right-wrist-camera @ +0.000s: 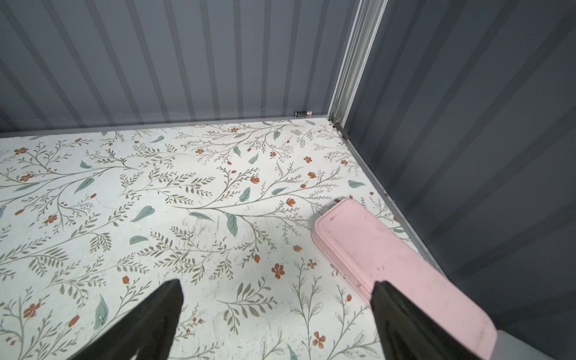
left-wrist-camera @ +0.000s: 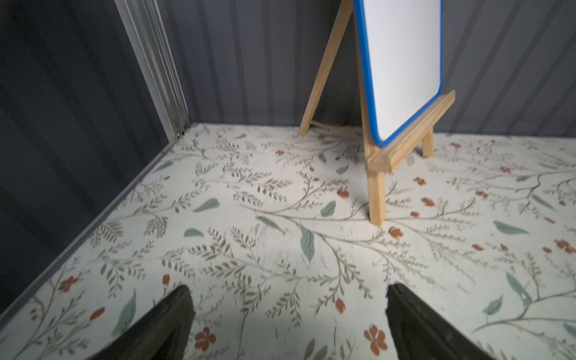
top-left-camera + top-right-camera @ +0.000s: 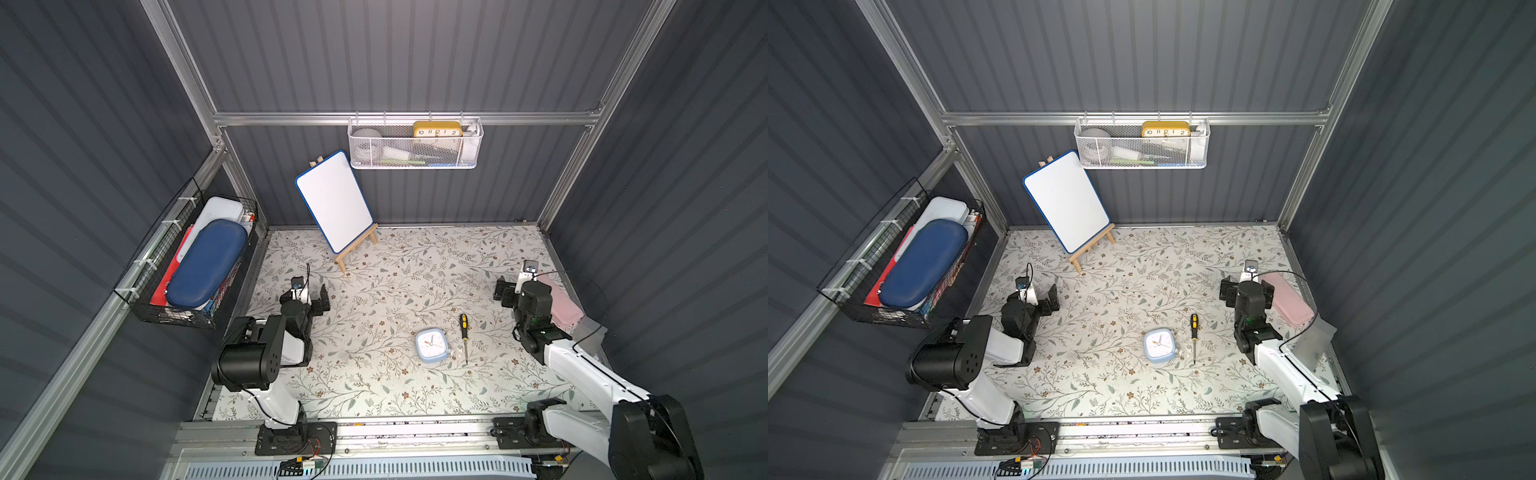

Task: Remove the battery from the alarm
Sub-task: Reset both arms

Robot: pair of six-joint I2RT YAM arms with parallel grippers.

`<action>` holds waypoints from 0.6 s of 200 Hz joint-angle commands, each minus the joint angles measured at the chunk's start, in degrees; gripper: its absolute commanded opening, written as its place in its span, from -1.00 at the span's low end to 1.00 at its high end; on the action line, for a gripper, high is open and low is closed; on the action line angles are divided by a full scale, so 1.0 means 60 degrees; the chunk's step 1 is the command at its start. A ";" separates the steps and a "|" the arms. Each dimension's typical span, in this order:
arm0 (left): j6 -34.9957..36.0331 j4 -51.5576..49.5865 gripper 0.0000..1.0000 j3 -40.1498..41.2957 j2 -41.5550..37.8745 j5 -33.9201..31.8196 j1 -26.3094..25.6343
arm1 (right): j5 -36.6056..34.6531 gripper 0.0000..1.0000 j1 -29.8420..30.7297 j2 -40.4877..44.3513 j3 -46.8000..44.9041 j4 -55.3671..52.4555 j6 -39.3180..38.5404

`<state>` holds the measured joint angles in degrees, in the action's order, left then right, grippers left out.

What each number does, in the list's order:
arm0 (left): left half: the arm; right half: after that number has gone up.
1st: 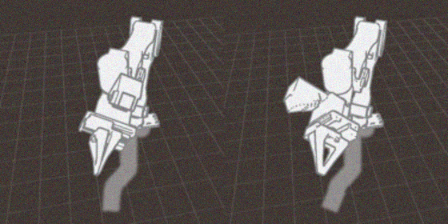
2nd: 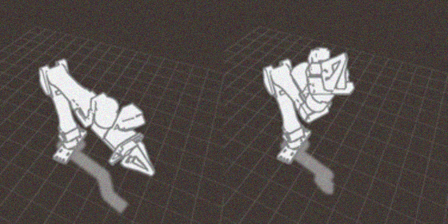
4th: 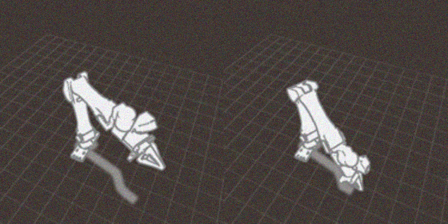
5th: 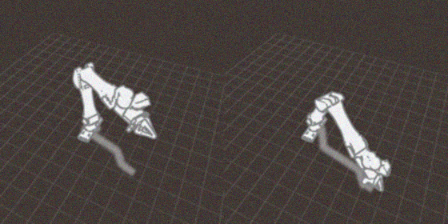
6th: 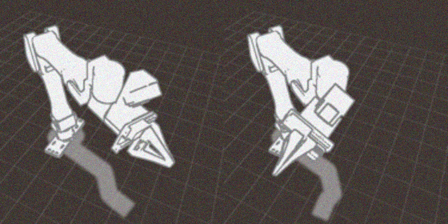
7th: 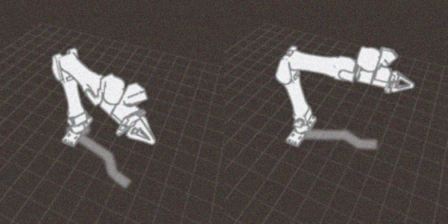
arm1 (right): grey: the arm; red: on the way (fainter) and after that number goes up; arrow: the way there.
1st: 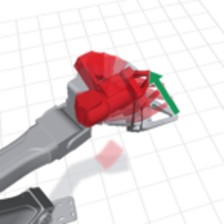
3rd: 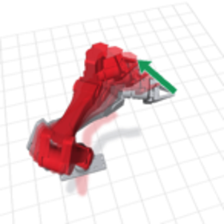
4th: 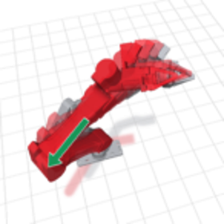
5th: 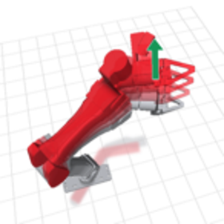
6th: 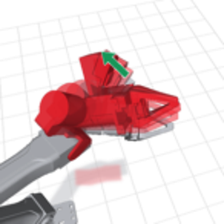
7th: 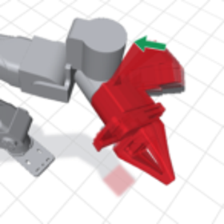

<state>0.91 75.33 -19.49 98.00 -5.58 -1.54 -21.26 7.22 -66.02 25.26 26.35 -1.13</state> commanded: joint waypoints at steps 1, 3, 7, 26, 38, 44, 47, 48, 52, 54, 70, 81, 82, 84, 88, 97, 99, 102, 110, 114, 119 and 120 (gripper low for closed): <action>0.0268 0.1448 0.99 -0.0257 -0.0098 0.0094 -0.0065 | 0.0889 0.98 -0.0098 -0.1433 -0.0872 0.2925 -0.0127; 0.0280 0.1507 0.99 -0.0254 -0.0087 0.0088 -0.0065 | 0.0913 0.98 -0.0104 -0.1609 -0.0929 0.3088 -0.0111; 0.0269 0.1541 0.99 -0.0247 -0.0074 0.0082 -0.0065 | 0.1044 0.98 -0.0113 -0.1993 -0.1060 0.3535 -0.0130; 0.0256 0.1389 0.99 -0.0270 -0.0132 0.0082 -0.0065 | 0.1432 0.98 -0.0329 -0.4153 -0.1705 0.7131 -0.0234; 0.0230 0.1335 0.99 -0.0268 -0.0166 0.0081 -0.0065 | 0.0870 0.98 -0.0304 -0.4249 -0.1465 0.6849 -0.0078; 0.0243 0.1316 0.99 -0.0282 -0.0151 0.0083 -0.0065 | 0.0528 0.98 -0.0323 -0.3715 -0.0936 0.5103 0.0246; 0.0257 0.1350 0.99 -0.0283 -0.0136 0.0074 -0.0065 | 0.0492 0.98 -0.0371 -0.3493 -0.0673 0.4294 0.0411; 0.0258 0.1355 0.99 -0.0283 -0.0134 0.0070 -0.0065 | 0.0560 0.98 -0.0406 -0.3437 -0.0595 0.3957 0.0438; 0.0266 0.1374 0.99 -0.0273 -0.0132 0.0067 -0.0065 | 0.1001 0.98 -0.0651 -0.3370 -0.0413 0.3348 0.0584; 0.0261 0.1364 0.99 -0.0280 -0.0142 0.0074 -0.0065 | 0.1274 0.98 -0.0765 -0.3430 -0.0393 0.3385 0.0624; 0.0273 0.1336 0.99 -0.0297 -0.0132 0.0076 -0.0080 | 0.1596 0.98 -0.0982 -0.4094 -0.0635 0.5031 0.0539; 0.0253 0.1282 0.99 -0.0318 -0.0139 0.0126 -0.0080 | 0.1547 0.98 -0.0984 -0.3923 -0.0561 0.4589 0.0656; 0.0256 0.1277 0.99 -0.0323 -0.0135 0.0125 -0.0080 | 0.1534 0.98 -0.0984 -0.3894 -0.0547 0.4515 0.0664; 0.0269 0.1274 0.99 -0.0326 -0.0132 0.0107 -0.0080 | 0.1554 0.98 -0.0984 -0.3847 -0.0507 0.4368 0.0669; 0.0287 0.1293 0.99 -0.0314 -0.0131 0.0096 -0.0080 | 0.1530 0.98 -0.0984 -0.3754 -0.0445 0.4083 0.0675; 0.0285 0.1284 0.99 -0.0312 -0.0141 0.0110 -0.0080 | 0.1552 0.98 -0.0984 -0.3587 -0.0352 0.3609 0.0711; 0.0287 0.1287 0.99 -0.0312 -0.0134 0.0110 -0.0080 | 0.1558 0.98 -0.0984 -0.3569 -0.0345 0.3549 0.0714; 0.0303 0.1315 0.99 -0.0299 -0.0139 0.0110 -0.0080 | 0.1564 0.98 -0.0984 -0.3546 -0.0330 0.3497 0.0717; 0.0288 0.1303 0.99 -0.0297 -0.0146 0.0110 -0.0080 | 0.1545 0.98 -0.0984 -0.3589 -0.0363 0.3609 0.0695; 0.0288 0.1306 0.99 -0.0297 -0.0146 0.0109 -0.0080 | 0.1540 0.98 -0.0984 -0.3624 -0.0378 0.3709 0.0659; 0.0286 0.1310 0.99 -0.0297 -0.0146 0.0110 -0.0081 | 0.1550 0.98 -0.0984 -0.3679 -0.0406 0.3881 0.0644; 0.0287 0.1306 0.99 -0.0297 -0.0146 0.0110 -0.0081 | 0.1550 0.98 -0.0984 -0.3691 -0.0418 0.3912 0.0635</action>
<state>1.65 81.23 -20.58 97.78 -5.56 -1.63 -12.78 1.32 -87.92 22.57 50.70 2.07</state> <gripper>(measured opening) 0.995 0.990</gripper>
